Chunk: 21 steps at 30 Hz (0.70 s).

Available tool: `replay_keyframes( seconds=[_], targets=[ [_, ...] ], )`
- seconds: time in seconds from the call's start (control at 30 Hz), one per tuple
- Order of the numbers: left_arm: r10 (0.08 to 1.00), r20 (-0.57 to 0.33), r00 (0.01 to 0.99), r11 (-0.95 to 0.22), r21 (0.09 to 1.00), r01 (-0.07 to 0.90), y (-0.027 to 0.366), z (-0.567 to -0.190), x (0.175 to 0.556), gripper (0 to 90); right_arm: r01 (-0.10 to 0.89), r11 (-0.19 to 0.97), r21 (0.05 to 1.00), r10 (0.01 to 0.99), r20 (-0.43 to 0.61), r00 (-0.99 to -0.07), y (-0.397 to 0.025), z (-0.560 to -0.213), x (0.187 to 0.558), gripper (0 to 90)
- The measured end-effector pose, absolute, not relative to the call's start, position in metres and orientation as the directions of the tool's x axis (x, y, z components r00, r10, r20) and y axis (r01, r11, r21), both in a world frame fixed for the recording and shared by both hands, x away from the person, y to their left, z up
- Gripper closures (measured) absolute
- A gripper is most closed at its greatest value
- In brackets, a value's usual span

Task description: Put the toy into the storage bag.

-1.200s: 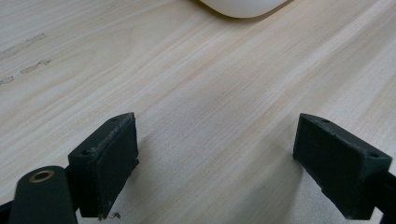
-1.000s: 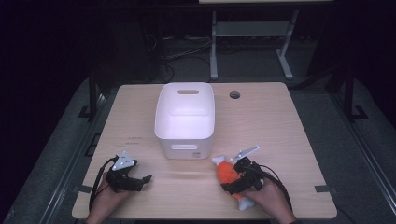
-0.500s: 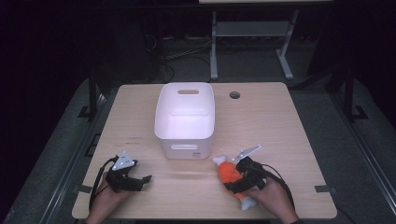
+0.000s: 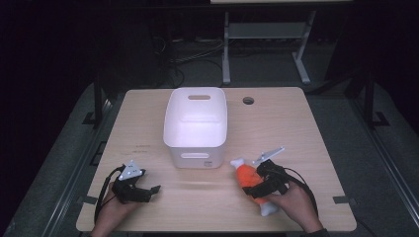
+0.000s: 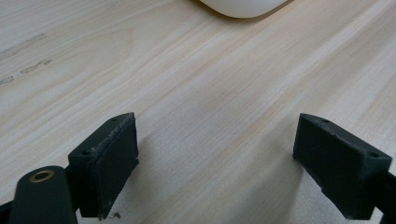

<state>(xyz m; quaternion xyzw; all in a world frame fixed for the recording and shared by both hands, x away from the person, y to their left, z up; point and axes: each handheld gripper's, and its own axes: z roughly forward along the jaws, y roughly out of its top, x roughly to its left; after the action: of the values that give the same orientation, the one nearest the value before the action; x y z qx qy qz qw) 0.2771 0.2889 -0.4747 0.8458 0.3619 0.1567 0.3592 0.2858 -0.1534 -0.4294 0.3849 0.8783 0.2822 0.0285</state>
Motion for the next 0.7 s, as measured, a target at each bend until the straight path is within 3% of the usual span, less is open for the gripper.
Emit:
replay_keyframes(
  seconds=[0.7],
  targets=[
    [0.727, 0.001, 0.686, -0.473, 0.725, 0.5, 0.288, -0.475, 0.277, 13.0, 0.628, 0.536, 0.564, 0.681, 0.152, -0.717, -0.165, -0.398, 0.302, 20.7]
  ],
)
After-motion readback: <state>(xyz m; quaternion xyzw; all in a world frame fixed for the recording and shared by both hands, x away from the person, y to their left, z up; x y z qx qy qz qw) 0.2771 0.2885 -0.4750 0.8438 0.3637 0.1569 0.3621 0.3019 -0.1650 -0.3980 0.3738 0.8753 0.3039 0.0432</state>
